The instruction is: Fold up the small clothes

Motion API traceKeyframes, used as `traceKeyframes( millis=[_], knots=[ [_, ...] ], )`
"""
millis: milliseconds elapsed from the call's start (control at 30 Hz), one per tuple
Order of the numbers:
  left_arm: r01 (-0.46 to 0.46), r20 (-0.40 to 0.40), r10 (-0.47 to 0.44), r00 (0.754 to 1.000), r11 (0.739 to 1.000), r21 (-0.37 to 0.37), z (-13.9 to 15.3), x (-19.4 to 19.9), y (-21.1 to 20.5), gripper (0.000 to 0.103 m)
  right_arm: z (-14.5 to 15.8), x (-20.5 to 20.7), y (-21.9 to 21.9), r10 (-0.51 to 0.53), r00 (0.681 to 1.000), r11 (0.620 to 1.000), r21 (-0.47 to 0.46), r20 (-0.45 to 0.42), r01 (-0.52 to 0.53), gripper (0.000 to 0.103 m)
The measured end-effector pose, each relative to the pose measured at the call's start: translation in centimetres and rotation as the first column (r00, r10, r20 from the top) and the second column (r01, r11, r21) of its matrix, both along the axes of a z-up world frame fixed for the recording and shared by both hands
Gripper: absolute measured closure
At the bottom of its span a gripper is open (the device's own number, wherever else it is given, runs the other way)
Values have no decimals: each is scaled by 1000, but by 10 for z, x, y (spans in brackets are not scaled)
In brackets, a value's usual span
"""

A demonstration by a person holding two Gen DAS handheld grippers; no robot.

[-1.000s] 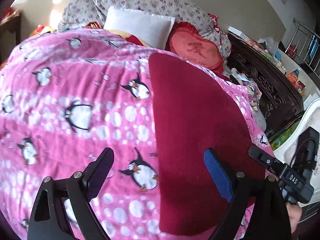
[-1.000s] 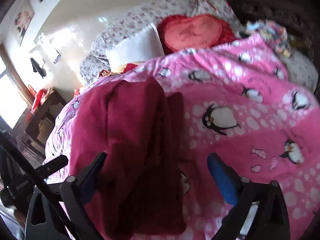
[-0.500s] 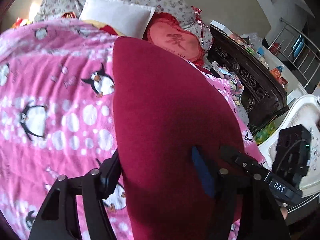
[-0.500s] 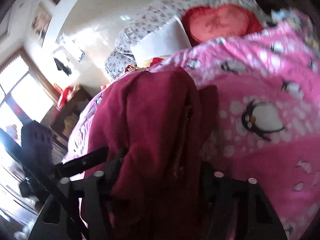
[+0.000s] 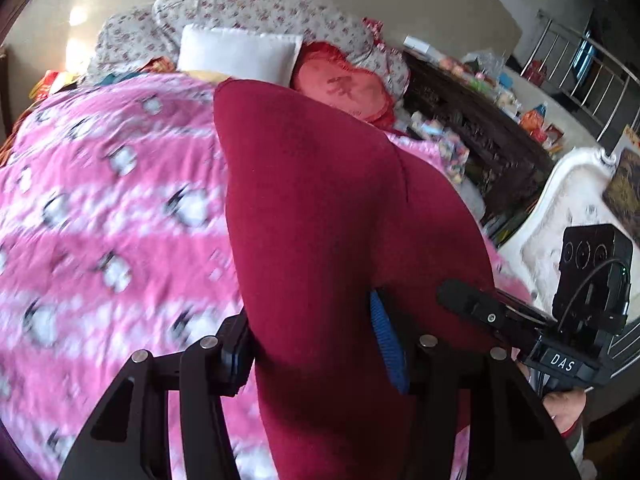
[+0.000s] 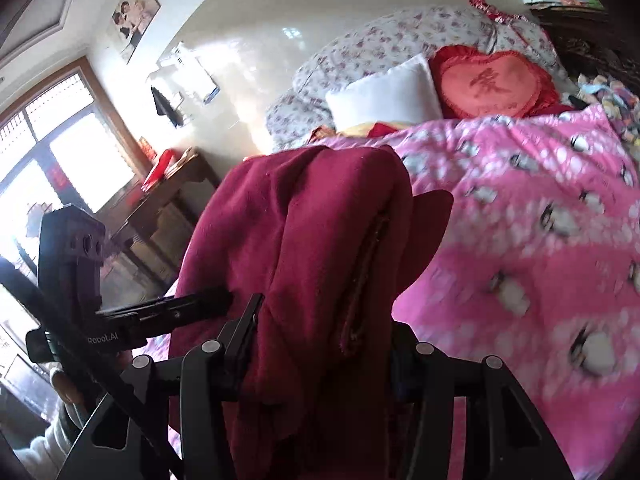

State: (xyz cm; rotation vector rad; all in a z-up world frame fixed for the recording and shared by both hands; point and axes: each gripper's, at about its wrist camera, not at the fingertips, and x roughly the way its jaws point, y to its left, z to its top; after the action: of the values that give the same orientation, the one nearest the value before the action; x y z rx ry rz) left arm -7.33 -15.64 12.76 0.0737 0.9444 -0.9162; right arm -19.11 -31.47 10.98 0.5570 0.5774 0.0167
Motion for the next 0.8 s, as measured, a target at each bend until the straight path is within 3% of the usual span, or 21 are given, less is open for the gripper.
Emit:
traceKeyframes(
  millis=[167,267,300,500,567,667,800],
  knots=[
    [-30,-22,31,999,997,71,-41,-9,29,49,-32,-3,34,9,998,1000,2,-58,-9,44],
    [-52,-36,58,998,987,153,-81,-6,28,46,-67,6,38,-15,983,1000,3,-180,16,41],
    [-74,-23,78,997,987,144,-86,-7,31,41,-72,2,37,-23,980,1000,-6,-198,23,40],
    [-201,116,186,976,971,128,-53,-17,52,31,-22,-29,33,-108,991,988,-118,-78,98,37],
    [-242,166,220,961,961,130,-46,-21,55,30,-11,-27,36,-74,996,989,-130,-54,66,53],
    [-272,199,238,951,948,165,-53,-28,48,27,-7,-10,49,-11,998,988,-157,-67,1,63],
    [-283,209,239,948,935,213,-78,-27,31,25,-37,35,60,-45,977,954,-300,-209,-20,73]
  ],
)
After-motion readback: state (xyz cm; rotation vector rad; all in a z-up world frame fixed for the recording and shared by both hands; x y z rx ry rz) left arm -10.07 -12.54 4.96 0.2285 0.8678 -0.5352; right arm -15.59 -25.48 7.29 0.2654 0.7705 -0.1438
